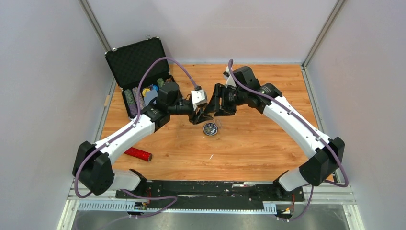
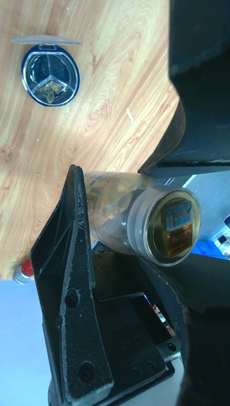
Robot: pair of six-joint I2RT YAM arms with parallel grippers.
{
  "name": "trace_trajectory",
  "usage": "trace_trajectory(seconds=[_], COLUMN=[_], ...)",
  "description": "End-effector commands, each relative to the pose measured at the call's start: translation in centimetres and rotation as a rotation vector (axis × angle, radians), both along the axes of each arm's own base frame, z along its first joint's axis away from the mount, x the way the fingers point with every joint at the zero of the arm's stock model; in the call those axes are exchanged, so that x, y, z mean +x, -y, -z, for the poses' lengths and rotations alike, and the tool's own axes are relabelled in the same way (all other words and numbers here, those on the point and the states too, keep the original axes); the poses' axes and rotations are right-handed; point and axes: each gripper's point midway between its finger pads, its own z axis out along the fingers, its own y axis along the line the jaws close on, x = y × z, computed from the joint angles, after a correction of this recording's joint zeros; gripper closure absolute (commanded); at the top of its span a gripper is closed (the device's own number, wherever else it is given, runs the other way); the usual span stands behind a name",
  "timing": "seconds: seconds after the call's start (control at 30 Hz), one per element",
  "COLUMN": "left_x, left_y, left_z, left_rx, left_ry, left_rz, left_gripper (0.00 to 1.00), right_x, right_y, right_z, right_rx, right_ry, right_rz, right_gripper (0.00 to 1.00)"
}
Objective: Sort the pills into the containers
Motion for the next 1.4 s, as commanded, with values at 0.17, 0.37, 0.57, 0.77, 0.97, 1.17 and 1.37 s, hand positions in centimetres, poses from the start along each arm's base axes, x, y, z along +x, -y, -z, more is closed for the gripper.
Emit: trace_trajectory(seconds=[0.17, 0.37, 0.57, 0.77, 0.97, 1.17, 1.37], left_x=[-0.9, 0.1, 1.5, 3.2, 3.2, 3.9, 4.2], left_y=[0.5, 0.0, -0.8, -2.0, -3.4, -4.2, -4.4], left_z=[-5.4, -5.4, -5.6, -6.2, -7.5, -7.3, -7.6], left_rx=[-0.139, -0.138, -0.161, -0.210, -0.290, -0.345, -0.442], left_ry=[0.103, 0.111, 0.094, 0.075, 0.109, -0.010, -0.131], left_rz=[0.022, -0.052, -0.174, -0.329, -0.409, -0.515, -0.579], left_gripper=[0.13, 0.00, 0.00, 0.00, 0.00, 0.00, 0.00], right_x=[3.3, 5.1, 7.5, 8.2, 9.0, 9.2, 8.9], right_y=[1.5, 6.0, 14.4, 19.8, 22.9, 23.5, 23.8], right_z=[-2.4, -1.6, 3.7, 9.9, 13.2, 16.7, 18.2], right_rx=[-0.019, -0.164, -0.454, -0.546, -0.566, -0.607, -0.649], right_ry=[0.244, 0.330, 0.291, 0.158, 0.076, -0.015, -0.093], right_rz=[0.126, 0.286, 0.491, 0.583, 0.640, 0.628, 0.617], right_gripper=[0.75, 0.76, 0.74, 0.73, 0.73, 0.65, 0.51])
